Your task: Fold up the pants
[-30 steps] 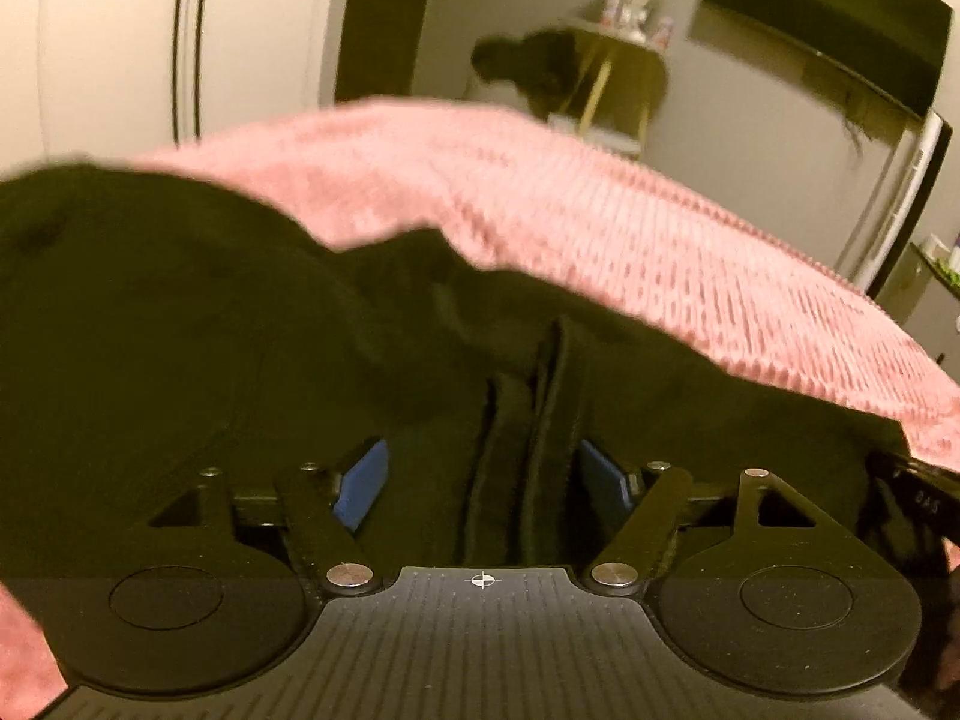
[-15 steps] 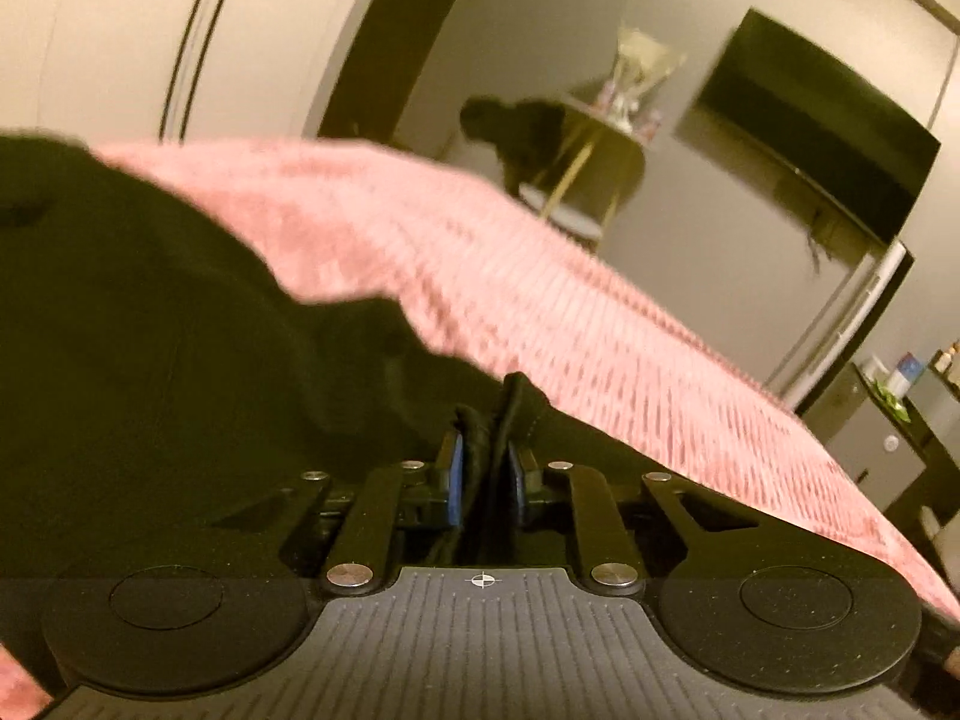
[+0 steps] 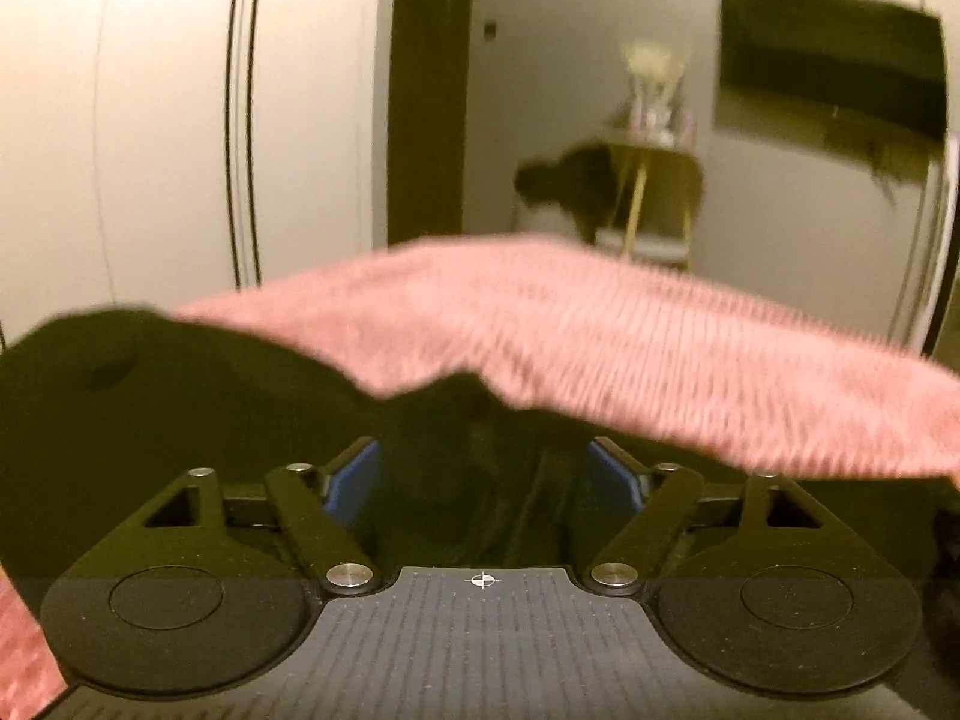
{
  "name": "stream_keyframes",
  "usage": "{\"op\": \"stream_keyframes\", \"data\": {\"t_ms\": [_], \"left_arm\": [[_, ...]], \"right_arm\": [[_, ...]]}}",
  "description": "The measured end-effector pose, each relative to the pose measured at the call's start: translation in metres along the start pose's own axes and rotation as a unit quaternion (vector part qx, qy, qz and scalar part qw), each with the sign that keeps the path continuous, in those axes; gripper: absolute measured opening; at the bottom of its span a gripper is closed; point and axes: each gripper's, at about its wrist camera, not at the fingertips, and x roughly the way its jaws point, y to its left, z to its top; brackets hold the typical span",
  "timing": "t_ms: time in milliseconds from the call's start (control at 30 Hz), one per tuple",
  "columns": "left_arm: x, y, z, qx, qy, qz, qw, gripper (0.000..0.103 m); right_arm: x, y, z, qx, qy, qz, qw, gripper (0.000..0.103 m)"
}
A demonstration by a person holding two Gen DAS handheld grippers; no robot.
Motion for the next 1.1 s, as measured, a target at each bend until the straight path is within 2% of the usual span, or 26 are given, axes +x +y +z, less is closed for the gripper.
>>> {"op": "stream_keyframes", "data": {"t_ms": [67,100,133,200,267,300,400,467,567,667,767,833,867,1000,1100], "left_arm": [[-0.002,-0.004,0.002,0.003,-0.016,-0.012,0.9998,0.090],[0.001,-0.008,0.002,0.009,-0.011,-0.019,0.9997,0.097],[0.005,-0.012,0.001,0.018,0.000,-0.024,0.9996,0.096],[0.020,-0.019,-0.005,0.045,0.045,-0.042,0.9971,0.096],[0.039,-0.021,-0.013,0.062,0.103,-0.046,0.9917,0.098],[0.046,-0.019,-0.016,0.057,0.117,-0.047,0.9905,0.103],[0.056,-0.001,-0.013,-0.007,0.134,-0.048,0.9898,0.103],[0.054,0.009,-0.011,-0.023,0.131,-0.041,0.9902,0.103],[0.049,0.024,-0.009,-0.049,0.127,-0.015,0.9906,0.103],[0.034,0.051,0.001,-0.102,0.118,0.002,0.9878,0.103],[0.012,0.085,0.015,-0.171,0.100,0.029,0.9798,0.103],[-0.003,0.114,0.025,-0.211,0.084,0.041,0.9730,0.103],[-0.011,0.131,0.028,-0.229,0.078,0.043,0.9693,0.103],[-0.039,0.208,0.026,-0.295,0.061,0.081,0.9499,0.103],[-0.051,0.260,0.014,-0.339,0.061,0.134,0.9291,0.103]], "right_arm": [[-0.009,0.004,0.002,-0.001,-0.019,0.013,1.000,0.035],[-0.013,0.006,0.004,-0.002,-0.028,0.025,0.999,0.035],[-0.015,0.010,0.005,-0.005,-0.035,0.031,0.999,0.035],[-0.017,0.018,0.004,-0.027,-0.038,0.031,0.998,0.035],[-0.005,0.026,-0.002,-0.061,-0.007,0.008,0.998,0.035],[0.001,0.027,-0.008,-0.073,-0.002,0.008,0.997,0.035],[0.003,0.029,-0.012,-0.083,-0.016,0.006,0.996,0.037],[0.005,0.025,-0.013,-0.072,-0.020,0.013,0.997,0.037],[0.005,0.020,-0.013,-0.060,-0.022,0.022,0.998,0.037],[0.003,0.018,-0.014,-0.054,-0.025,0.026,0.998,0.038],[-0.002,0.016,-0.010,-0.045,-0.021,0.034,0.998,0.043],[-0.008,0.016,-0.008,-0.042,-0.018,0.040,0.998,0.053],[-0.011,0.016,-0.007,-0.040,-0.015,0.048,0.998,0.053],[-0.019,0.021,-0.009,-0.025,-0.002,0.110,0.994,0.053],[-0.014,0.026,-0.011,-0.035,0.002,0.106,0.994,0.058]]}}
